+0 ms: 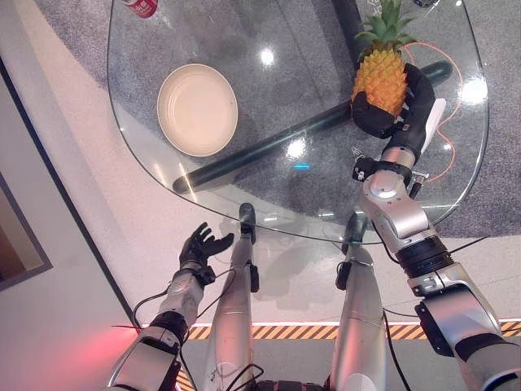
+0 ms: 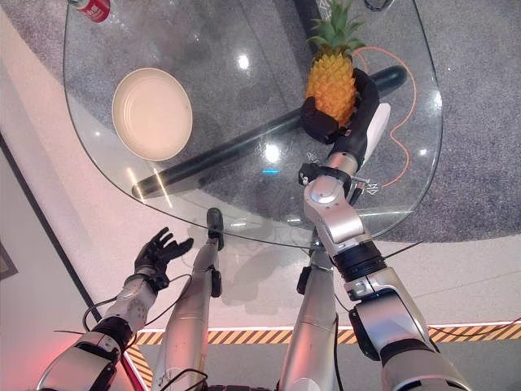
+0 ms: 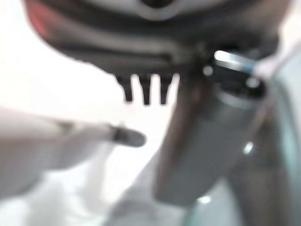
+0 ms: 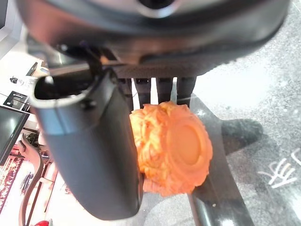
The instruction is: Pick up the fruit to the plate
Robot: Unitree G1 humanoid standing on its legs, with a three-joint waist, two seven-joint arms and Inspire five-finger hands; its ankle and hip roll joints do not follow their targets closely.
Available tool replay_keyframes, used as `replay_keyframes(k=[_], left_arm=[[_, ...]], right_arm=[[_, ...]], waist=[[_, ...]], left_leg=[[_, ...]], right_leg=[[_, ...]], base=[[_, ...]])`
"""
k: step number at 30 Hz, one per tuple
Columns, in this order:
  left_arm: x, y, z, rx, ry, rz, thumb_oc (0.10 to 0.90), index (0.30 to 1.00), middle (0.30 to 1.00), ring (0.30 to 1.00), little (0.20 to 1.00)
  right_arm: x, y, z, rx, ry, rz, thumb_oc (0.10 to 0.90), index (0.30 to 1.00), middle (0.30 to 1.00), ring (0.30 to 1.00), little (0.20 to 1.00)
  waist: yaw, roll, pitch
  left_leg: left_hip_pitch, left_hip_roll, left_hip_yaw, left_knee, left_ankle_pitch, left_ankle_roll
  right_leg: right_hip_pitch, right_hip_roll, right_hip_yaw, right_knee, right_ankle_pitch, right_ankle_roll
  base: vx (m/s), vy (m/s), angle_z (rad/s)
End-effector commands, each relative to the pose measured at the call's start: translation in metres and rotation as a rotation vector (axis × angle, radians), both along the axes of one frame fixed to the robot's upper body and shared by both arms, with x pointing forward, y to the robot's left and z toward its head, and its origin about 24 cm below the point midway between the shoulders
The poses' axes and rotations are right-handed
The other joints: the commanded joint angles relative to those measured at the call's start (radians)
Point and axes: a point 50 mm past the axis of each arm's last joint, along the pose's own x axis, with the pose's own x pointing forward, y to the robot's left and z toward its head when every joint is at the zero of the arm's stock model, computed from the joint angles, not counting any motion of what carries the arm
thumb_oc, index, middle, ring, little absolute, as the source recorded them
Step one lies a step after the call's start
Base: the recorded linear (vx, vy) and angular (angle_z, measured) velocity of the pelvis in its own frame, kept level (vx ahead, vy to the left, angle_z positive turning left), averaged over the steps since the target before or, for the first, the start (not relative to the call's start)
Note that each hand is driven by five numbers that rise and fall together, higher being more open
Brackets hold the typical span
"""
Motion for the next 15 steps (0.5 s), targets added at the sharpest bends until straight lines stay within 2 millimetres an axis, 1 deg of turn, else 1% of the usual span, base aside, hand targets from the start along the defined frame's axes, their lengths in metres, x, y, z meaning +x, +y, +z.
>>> replay_keyframes(k=[1, 3, 4, 6, 8, 10, 11, 13, 14, 15], left_arm=[[-0.009, 0.032, 0.009, -0.042, -0.094, 0.241, 0.8, 0.9, 0.9, 0.9, 0.9], [-0.004, 0.04, 0.025, -0.044, -0.162, 0.332, 0.8, 0.9, 0.9, 0.9, 0.9], [0.0, 0.045, 0.04, -0.023, -0.215, 0.403, 0.8, 0.9, 0.9, 0.9, 0.9], [0.006, 0.051, 0.062, -0.016, -0.295, 0.507, 0.8, 0.9, 0.9, 0.9, 0.9], [0.013, 0.053, 0.087, 0.01, -0.379, 0.577, 0.8, 0.9, 0.9, 0.9, 0.9], [0.017, 0.054, 0.107, 0.011, -0.455, 0.624, 0.8, 0.9, 0.9, 0.9, 0.9], [0.018, 0.054, 0.112, 0.016, -0.475, 0.637, 0.8, 0.9, 0.9, 0.9, 0.9], [0.02, 0.055, 0.132, -0.017, -0.563, 0.675, 0.8, 0.9, 0.9, 0.9, 0.9], [0.02, 0.054, 0.134, -0.026, -0.578, 0.681, 0.8, 0.9, 0.9, 0.9, 0.9], [0.021, 0.052, 0.144, -0.043, -0.625, 0.691, 0.8, 0.9, 0.9, 0.9, 0.9]], right_arm=[[-0.007, -0.011, 0.022, -0.079, -0.136, -0.043, 0.1, 0.3, 0.3, 0.3, 0.2], [-0.009, -0.011, 0.023, -0.081, -0.148, -0.044, 0.1, 0.3, 0.3, 0.3, 0.2], [-0.01, -0.011, 0.023, -0.083, -0.158, -0.045, 0.1, 0.3, 0.3, 0.3, 0.2], [-0.012, -0.009, 0.023, -0.09, -0.174, -0.044, 0.1, 0.3, 0.3, 0.3, 0.2], [-0.015, -0.004, 0.025, -0.093, -0.198, -0.036, 0.1, 0.3, 0.3, 0.3, 0.2], [-0.017, 0.0, 0.028, -0.094, -0.218, -0.024, 0.1, 0.3, 0.3, 0.3, 0.2], [-0.018, 0.001, 0.029, -0.095, -0.223, -0.023, 0.1, 0.3, 0.3, 0.3, 0.2], [-0.021, 0.004, 0.029, -0.104, -0.249, -0.014, 0.1, 0.3, 0.3, 0.3, 0.2], [-0.021, 0.005, 0.029, -0.105, -0.253, -0.012, 0.1, 0.3, 0.3, 0.3, 0.2], [-0.023, 0.007, 0.031, -0.11, -0.268, -0.007, 0.1, 0.3, 0.3, 0.3, 0.2]], waist=[[0.007, 0.017, -0.012], [0.008, 0.014, -0.012], [0.009, 0.012, -0.012], [0.01, 0.006, -0.012], [0.011, -0.007, -0.012], [0.011, -0.017, -0.012], [0.01, -0.019, -0.012], [0.009, -0.026, -0.012], [0.008, -0.027, -0.012], [0.006, -0.029, -0.012]], left_leg=[[-0.032, -0.04, -0.014, 0.112, -0.081, 0.027], [-0.032, -0.041, -0.017, 0.111, -0.082, 0.026], [-0.032, -0.041, -0.019, 0.111, -0.082, 0.026], [-0.035, -0.042, -0.025, 0.115, -0.085, 0.026], [-0.043, -0.042, -0.031, 0.121, -0.089, 0.025], [-0.049, -0.041, -0.035, 0.124, -0.09, 0.024], [-0.051, -0.041, -0.036, 0.126, -0.091, 0.024], [-0.058, -0.038, -0.037, 0.125, -0.091, 0.025], [-0.059, -0.038, -0.037, 0.125, -0.091, 0.025], [-0.061, -0.038, -0.038, 0.125, -0.092, 0.025]], right_leg=[[0.012, 0.059, -0.082, -0.089, 0.116, -0.066], [0.012, 0.06, -0.083, -0.086, 0.112, -0.066], [0.013, 0.061, -0.084, -0.085, 0.111, -0.067], [0.012, 0.06, -0.085, -0.082, 0.109, -0.066], [0.011, 0.062, -0.087, -0.081, 0.105, -0.068], [0.007, 0.063, -0.088, -0.079, 0.105, -0.068], [0.006, 0.064, -0.088, -0.078, 0.105, -0.068], [0.001, 0.068, -0.087, -0.078, 0.104, -0.068], [0.0, 0.068, -0.086, -0.077, 0.104, -0.068], [-0.002, 0.07, -0.084, -0.078, 0.104, -0.068]], base=[[-0.01, -0.039, 0.0], [-0.01, -0.039, 0.01], [-0.01, -0.045, 0.01], [-0.01, -0.065, 0.02], [-0.01, -0.076, 0.08], [0.0, -0.061, 0.06], [0.01, -0.051, 0.01], [0.01, -0.036, 0.0], [0.0, 0.0, 0.0], [0.0, 0.0, 0.0]])
